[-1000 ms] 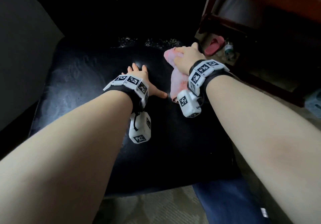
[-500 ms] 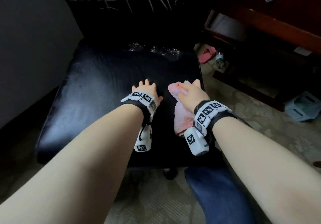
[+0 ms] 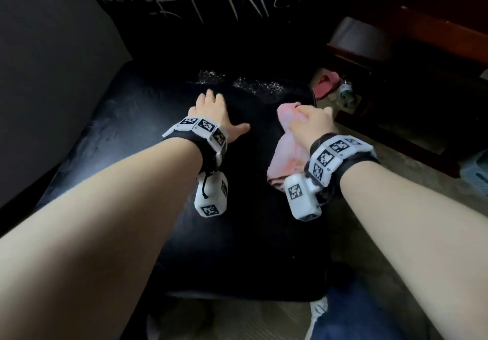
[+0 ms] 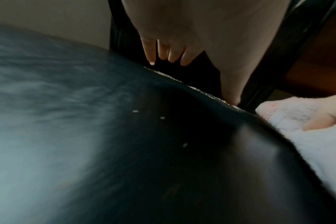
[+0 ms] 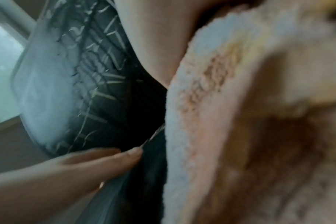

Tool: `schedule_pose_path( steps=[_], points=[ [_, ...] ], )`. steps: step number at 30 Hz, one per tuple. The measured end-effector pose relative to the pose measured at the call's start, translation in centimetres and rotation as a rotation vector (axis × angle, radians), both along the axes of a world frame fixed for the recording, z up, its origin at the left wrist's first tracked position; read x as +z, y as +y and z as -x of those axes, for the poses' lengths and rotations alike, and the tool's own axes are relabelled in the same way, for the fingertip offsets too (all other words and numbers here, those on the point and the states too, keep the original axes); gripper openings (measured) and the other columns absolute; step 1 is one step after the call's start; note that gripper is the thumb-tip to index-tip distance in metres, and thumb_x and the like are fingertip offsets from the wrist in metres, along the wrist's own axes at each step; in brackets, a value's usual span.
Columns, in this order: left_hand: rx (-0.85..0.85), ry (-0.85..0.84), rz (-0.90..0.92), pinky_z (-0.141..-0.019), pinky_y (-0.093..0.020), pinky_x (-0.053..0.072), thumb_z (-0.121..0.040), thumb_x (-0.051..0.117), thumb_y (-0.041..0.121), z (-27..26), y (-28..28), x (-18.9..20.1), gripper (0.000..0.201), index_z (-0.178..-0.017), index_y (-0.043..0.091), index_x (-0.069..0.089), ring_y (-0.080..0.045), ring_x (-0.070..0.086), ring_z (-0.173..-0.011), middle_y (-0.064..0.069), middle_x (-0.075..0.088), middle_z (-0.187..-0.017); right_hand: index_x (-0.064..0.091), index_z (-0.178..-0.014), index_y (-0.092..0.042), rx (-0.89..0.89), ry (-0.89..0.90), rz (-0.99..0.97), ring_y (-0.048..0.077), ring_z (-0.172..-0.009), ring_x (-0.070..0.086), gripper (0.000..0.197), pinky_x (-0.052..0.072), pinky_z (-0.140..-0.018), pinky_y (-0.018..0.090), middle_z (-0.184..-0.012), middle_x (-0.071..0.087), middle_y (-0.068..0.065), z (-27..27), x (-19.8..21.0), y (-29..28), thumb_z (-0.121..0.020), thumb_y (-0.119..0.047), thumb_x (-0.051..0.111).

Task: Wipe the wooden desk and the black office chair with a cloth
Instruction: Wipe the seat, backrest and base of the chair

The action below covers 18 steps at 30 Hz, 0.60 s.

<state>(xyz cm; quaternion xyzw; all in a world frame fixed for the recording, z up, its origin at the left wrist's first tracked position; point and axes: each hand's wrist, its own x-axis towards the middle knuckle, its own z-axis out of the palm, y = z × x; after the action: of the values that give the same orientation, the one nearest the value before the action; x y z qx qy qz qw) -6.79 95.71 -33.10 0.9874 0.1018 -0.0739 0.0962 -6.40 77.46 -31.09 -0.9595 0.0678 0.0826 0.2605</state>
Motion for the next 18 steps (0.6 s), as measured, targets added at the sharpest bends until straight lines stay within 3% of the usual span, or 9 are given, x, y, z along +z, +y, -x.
schedule_pose_path(
  steps=[3, 6, 12, 16, 18],
  points=[
    [0.116, 0.061, 0.055, -0.118, -0.041, 0.007, -0.067, 0.053, 0.081, -3.0, -0.7, -1.1, 0.121, -0.151, 0.010, 0.004, -0.028, -0.004, -0.146, -0.014, -0.003, -0.159, 0.060, -0.120, -0.009, -0.163, -0.050, -0.049, 0.028, -0.123, 0.043, 0.038, 0.038, -0.100, 0.044, -0.071, 0.022, -0.006, -4.5, 0.0, -1.1, -0.093, -0.016, 0.033],
    [0.166, 0.161, 0.099, -0.119, -0.041, 0.003, -0.058, 0.053, 0.087, -4.2, -0.9, -1.9, 0.135, -0.151, 0.005, 0.000, -0.029, -0.005, -0.146, -0.017, -0.005, -0.158, 0.059, -0.120, -0.009, -0.180, -0.023, -0.041, 0.030, -0.119, 0.046, 0.039, 0.040, -0.098, 0.045, -0.071, 0.024, -0.004, -7.3, 0.4, -2.0, -0.093, -0.017, 0.033],
    [0.136, 0.321, 0.063, -0.120, -0.040, 0.001, -0.060, 0.064, 0.078, -4.9, -0.8, -1.4, 0.136, -0.149, 0.002, -0.005, -0.030, -0.009, -0.146, -0.018, -0.011, -0.157, 0.055, -0.128, -0.014, -0.084, 0.038, -0.047, 0.031, -0.117, 0.046, 0.039, 0.043, -0.094, 0.039, -0.074, 0.027, -0.002, -11.8, 1.3, -1.9, -0.092, -0.010, 0.039],
    [0.173, 0.354, 0.093, -0.119, -0.039, -0.002, -0.064, 0.067, 0.072, -5.0, -1.2, -1.2, 0.132, -0.150, 0.005, -0.008, -0.028, -0.014, -0.145, -0.016, -0.017, -0.156, 0.052, -0.129, -0.020, 0.056, 0.176, 0.064, 0.033, -0.112, 0.047, 0.042, 0.043, -0.092, 0.040, -0.113, 0.045, 0.014, -13.7, 0.9, -1.1, -0.090, -0.014, 0.036],
    [0.188, 0.351, 0.115, -0.119, -0.038, -0.003, -0.063, 0.069, 0.070, -5.0, -1.3, -1.1, 0.132, -0.150, 0.007, -0.008, -0.026, -0.016, -0.145, -0.014, -0.017, -0.157, 0.053, -0.124, -0.021, 0.111, 0.189, 0.116, 0.031, -0.110, 0.047, 0.042, 0.044, -0.088, 0.040, -0.115, 0.048, 0.011, -13.8, 0.7, -0.9, -0.088, -0.017, 0.034]
  ],
)
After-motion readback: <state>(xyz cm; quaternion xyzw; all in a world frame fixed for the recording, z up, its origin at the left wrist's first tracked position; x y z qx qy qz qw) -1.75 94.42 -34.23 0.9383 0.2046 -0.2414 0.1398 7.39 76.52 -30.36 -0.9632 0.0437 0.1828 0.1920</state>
